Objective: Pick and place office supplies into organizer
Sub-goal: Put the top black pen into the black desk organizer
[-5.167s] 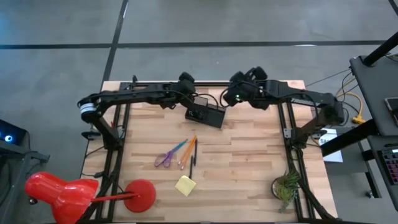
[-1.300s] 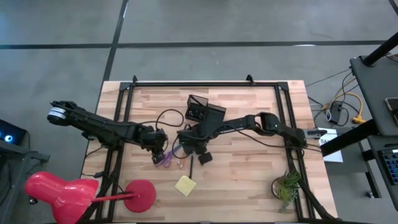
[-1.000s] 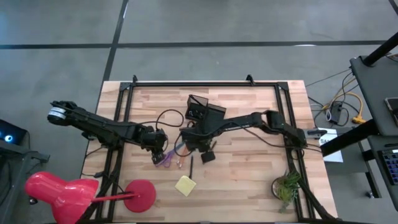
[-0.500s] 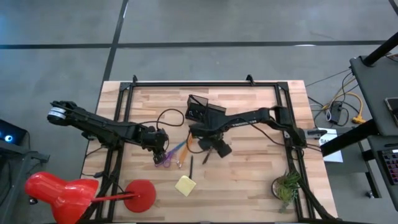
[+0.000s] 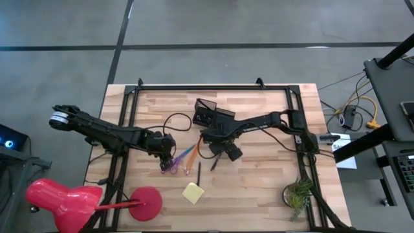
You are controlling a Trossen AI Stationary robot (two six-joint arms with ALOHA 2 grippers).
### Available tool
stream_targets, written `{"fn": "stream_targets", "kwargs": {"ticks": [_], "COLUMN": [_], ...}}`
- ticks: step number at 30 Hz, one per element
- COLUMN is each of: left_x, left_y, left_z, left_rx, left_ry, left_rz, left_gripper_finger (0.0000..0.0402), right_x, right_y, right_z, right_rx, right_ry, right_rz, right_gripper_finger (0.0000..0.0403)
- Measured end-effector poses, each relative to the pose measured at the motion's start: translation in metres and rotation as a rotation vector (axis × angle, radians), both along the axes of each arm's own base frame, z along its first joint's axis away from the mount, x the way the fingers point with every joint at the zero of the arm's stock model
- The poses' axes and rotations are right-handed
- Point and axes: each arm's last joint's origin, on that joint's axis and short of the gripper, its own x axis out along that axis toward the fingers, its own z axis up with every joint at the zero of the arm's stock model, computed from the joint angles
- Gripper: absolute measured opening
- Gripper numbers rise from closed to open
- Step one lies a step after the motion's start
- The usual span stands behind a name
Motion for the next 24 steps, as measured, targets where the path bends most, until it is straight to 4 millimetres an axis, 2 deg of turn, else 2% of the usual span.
{"fn": "stream_targets", "kwargs": {"ticks": [3,11,18,24], "left_x": [0.0,0.0,0.002,0.011], "left_y": [0.0,0.0,0.0,-0.002], "left_z": [0.0,0.0,0.001,0.007], "left_rx": [0.0,0.0,-0.004,-0.024], "left_ry": [-0.001,-0.003,-0.02,-0.136], "left_rz": [0.0,0.0,0.003,0.001], "left_gripper_finger": [0.0152,0.0152,0.0152,0.0152], "right_x": [-0.003,-0.006,-0.009,-0.01], "right_y": [0.001,0.003,0.003,0.003], "right_z": [0.006,-0.005,-0.012,-0.014], "right_rx": [0.005,0.042,0.043,0.043], "right_ry": [-0.033,-0.055,-0.051,-0.051], "right_rz": [0.004,0.026,0.026,0.023], "right_gripper_finger": [0.012,0.0069,0.0045,0.0033]}}
